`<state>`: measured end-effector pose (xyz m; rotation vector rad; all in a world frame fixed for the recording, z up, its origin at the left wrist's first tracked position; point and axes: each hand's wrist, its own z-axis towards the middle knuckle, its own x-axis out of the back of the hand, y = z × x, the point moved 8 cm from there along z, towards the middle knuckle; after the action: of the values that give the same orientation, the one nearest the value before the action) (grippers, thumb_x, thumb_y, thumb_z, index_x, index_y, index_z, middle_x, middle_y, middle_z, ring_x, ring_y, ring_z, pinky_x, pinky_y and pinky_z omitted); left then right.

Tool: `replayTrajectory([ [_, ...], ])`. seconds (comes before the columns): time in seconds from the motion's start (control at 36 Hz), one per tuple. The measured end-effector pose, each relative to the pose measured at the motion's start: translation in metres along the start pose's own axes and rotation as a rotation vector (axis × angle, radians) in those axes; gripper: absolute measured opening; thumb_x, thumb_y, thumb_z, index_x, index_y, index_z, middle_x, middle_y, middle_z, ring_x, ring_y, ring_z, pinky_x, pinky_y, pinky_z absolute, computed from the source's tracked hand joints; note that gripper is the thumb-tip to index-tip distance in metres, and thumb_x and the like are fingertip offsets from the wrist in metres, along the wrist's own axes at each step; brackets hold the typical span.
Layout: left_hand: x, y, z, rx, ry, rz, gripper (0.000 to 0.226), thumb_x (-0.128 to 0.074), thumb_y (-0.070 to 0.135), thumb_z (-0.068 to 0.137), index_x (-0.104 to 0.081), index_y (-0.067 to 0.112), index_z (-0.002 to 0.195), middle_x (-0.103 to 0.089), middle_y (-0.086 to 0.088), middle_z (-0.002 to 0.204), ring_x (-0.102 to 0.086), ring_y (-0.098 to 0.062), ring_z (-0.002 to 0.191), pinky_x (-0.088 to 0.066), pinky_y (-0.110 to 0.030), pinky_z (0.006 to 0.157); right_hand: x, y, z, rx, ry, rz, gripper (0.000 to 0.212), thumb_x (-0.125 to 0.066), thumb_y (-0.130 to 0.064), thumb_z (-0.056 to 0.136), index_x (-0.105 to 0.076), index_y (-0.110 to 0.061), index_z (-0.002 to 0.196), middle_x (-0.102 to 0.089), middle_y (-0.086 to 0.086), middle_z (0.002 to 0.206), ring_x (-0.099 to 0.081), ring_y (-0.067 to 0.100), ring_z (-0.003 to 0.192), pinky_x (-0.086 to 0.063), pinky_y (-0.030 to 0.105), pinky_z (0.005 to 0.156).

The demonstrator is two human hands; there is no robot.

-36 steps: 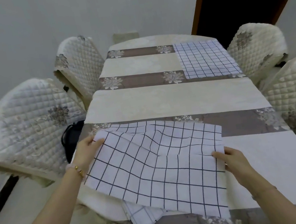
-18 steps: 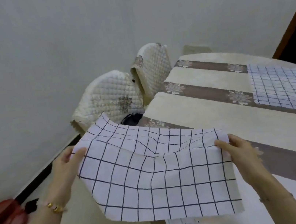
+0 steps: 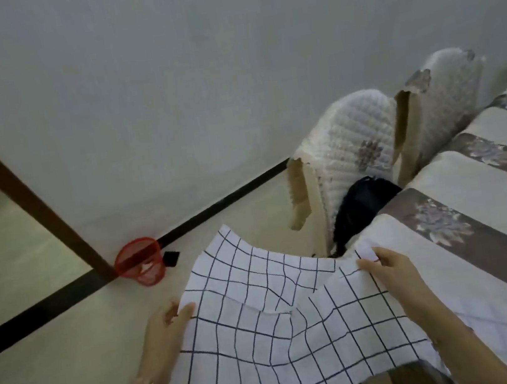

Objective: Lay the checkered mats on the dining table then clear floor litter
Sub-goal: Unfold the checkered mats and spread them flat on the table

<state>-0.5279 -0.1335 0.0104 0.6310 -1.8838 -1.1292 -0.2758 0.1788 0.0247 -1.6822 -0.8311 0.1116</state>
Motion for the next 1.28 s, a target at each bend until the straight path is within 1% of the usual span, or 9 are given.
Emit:
replayTrajectory([
  [0.06, 0.02, -0.014, 0.013, 0.02, 0.029, 0.044, 0.022, -0.059, 0.021, 0.09, -0.052, 0.004, 0.077, -0.046, -0.004, 0.074, -0.045, -0.017, 0.075, -0.037, -0.03, 0.067, -0.032, -0.007, 0.009, 0.004, -0.027, -0.054, 0.01, -0.061, -0.01, 0.085, -0.065, -0.005, 0.077, -0.063, 0.009, 0.073, -0.056, 0.021, 0.067, -0.043, 0.027, 0.058],
  [0.14, 0.046, -0.027, 0.037, 0.051, 0.045, 0.069, 0.026, -0.057, 0.022, 0.091, -0.054, -0.003, 0.087, -0.05, -0.006, 0.078, -0.047, -0.017, 0.075, -0.037, -0.026, 0.064, -0.073, -0.022, 0.025, 0.023, -0.052, -0.11, 0.011, -0.062, -0.013, 0.085, -0.065, -0.016, 0.075, -0.064, 0.003, 0.074, -0.058, 0.019, 0.071, -0.044, 0.026, 0.061],
  [0.22, 0.069, -0.026, 0.063, 0.042, 0.085, 0.09, 0.024, -0.056, 0.02, 0.091, -0.051, 0.0, 0.078, -0.049, -0.013, 0.071, -0.047, -0.019, 0.068, -0.039, -0.028, 0.062, -0.105, -0.042, 0.041, -0.003, -0.094, -0.112, 0.012, -0.06, -0.014, 0.087, -0.065, -0.004, 0.084, -0.061, 0.008, 0.072, -0.055, 0.018, 0.067, -0.042, 0.025, 0.06],
  [0.33, 0.089, -0.012, 0.101, 0.039, 0.128, 0.052, 0.013, -0.055, 0.024, 0.091, -0.064, 0.015, 0.096, -0.066, -0.004, 0.091, -0.062, -0.019, 0.088, -0.051, -0.029, 0.073, -0.135, -0.077, 0.07, 0.019, -0.103, -0.08, 0.008, -0.061, -0.011, 0.086, -0.067, -0.009, 0.082, -0.067, 0.01, 0.077, -0.061, 0.022, 0.073, -0.049, 0.032, 0.069],
  [0.5, 0.106, 0.01, 0.172, 0.023, 0.179, 0.024, 0.016, -0.053, 0.024, 0.093, -0.063, 0.018, 0.103, -0.066, -0.003, 0.099, -0.062, -0.019, 0.092, -0.047, -0.024, 0.069, -0.169, -0.12, 0.135, 0.074, -0.133, -0.046, 0.012, -0.058, -0.004, 0.088, -0.063, -0.013, 0.082, -0.058, -0.003, 0.067, -0.056, -0.001, 0.055, -0.04, 0.007, 0.046],
  [0.75, 0.093, 0.025, 0.301, 0.107, 0.153, -0.007, 0.018, -0.058, 0.022, 0.09, -0.063, 0.005, 0.086, -0.064, -0.02, 0.087, -0.061, -0.031, 0.081, -0.047, -0.029, 0.067, -0.22, -0.144, 0.261, 0.019, -0.199, -0.038, 0.013, -0.058, -0.005, 0.088, -0.064, -0.013, 0.081, -0.066, 0.007, 0.079, -0.06, 0.021, 0.074, -0.042, 0.024, 0.058],
  [0.86, 0.079, 0.064, 0.372, 0.099, 0.108, 0.021, 0.015, -0.059, 0.025, 0.089, -0.066, 0.012, 0.085, -0.067, -0.015, 0.086, -0.062, -0.03, 0.081, -0.05, -0.035, 0.07, -0.222, -0.17, 0.325, -0.002, -0.174, -0.014, 0.013, -0.058, -0.007, 0.089, -0.064, -0.016, 0.082, -0.066, 0.005, 0.081, -0.061, 0.018, 0.076, -0.041, 0.024, 0.057],
  [1.06, 0.054, 0.168, 0.479, -0.078, 0.09, 0.023, 0.021, -0.056, 0.018, 0.09, -0.059, -0.003, 0.085, -0.059, -0.01, 0.075, -0.052, -0.018, 0.07, -0.043, -0.032, 0.062, -0.189, -0.235, 0.417, 0.035, -0.06, 0.039, 0.009, -0.057, -0.014, 0.089, -0.065, -0.018, 0.086, -0.067, 0.005, 0.083, -0.062, 0.021, 0.078, -0.049, 0.031, 0.065],
  [1.28, -0.039, 0.244, 0.618, -0.155, -0.128, 0.02, 0.014, -0.058, 0.015, 0.09, -0.061, 0.006, 0.081, -0.062, -0.009, 0.075, -0.056, -0.012, 0.066, -0.046, -0.023, 0.06, -0.128, -0.247, 0.513, -0.001, 0.186, 0.162, 0.012, -0.06, -0.012, 0.087, -0.066, -0.021, 0.082, -0.067, 0.002, 0.076, -0.062, 0.018, 0.071, -0.045, 0.028, 0.06],
])
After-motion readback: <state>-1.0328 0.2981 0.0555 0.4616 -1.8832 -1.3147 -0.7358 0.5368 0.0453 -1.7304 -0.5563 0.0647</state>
